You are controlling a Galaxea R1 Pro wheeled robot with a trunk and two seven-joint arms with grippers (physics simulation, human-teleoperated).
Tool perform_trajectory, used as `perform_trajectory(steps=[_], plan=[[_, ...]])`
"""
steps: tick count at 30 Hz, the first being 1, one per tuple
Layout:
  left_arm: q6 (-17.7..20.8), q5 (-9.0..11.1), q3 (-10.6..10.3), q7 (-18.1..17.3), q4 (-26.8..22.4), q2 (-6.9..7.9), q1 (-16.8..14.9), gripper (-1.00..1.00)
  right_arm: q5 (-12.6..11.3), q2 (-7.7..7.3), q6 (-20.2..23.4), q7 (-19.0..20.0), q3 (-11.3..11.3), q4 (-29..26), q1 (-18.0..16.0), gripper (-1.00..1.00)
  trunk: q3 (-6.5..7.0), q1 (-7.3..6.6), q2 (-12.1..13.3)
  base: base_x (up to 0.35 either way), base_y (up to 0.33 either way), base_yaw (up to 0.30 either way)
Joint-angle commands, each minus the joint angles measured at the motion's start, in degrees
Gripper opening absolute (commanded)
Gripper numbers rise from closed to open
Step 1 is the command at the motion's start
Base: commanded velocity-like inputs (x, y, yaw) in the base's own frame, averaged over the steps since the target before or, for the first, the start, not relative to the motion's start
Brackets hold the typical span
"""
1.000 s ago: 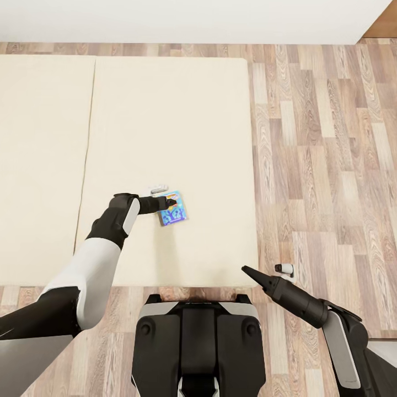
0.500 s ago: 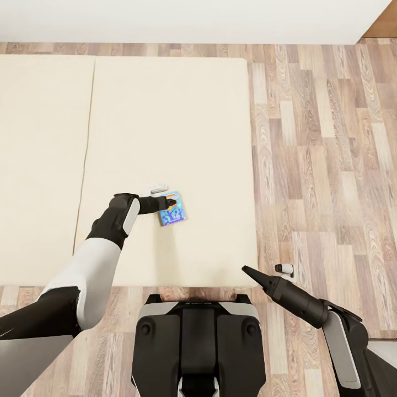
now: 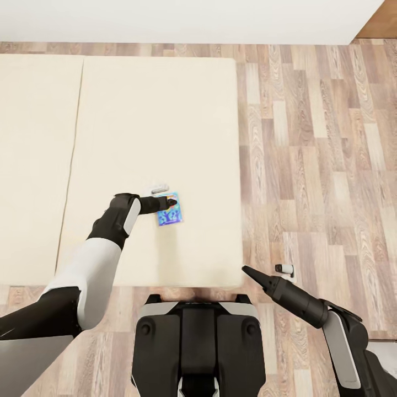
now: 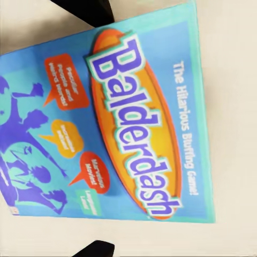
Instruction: Put all the toys in the child's room - the three board games (two on the bed and one on the table), the two jigsaw puzzles on the table, and the tennis ball on the table - inside the toy box on the table in the child's room.
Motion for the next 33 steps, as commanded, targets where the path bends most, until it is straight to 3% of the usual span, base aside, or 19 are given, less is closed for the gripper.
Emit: perform_trajectory(steps=[1, 9, 33], plan=[[0.4, 0.03, 0.36, -0.2, -0.06, -0.09, -0.03, 1.0, -0.01, 0.02, 0.23, 0.16, -0.06, 0.01, -0.04, 1.0, -0.06, 0.03, -0.09, 0.0, -0.248, 0.0], [0.4, 0.05, 0.35, -0.2, -0.07, -0.1, -0.02, 1.0, -0.01, 0.02, 0.23, 0.17, -0.06, 0.01, -0.03, 1.0, -0.06, 0.03, -0.09, 0.0, -0.229, 0.0], [0.4, 0.02, 0.35, -0.2, -0.06, -0.1, 0.0, 1.0, -0.01, 0.02, 0.24, 0.23, -0.06, 0.02, -0.04, 1.0, -0.06, 0.03, -0.09, 0.0, -0.078, 0.0]])
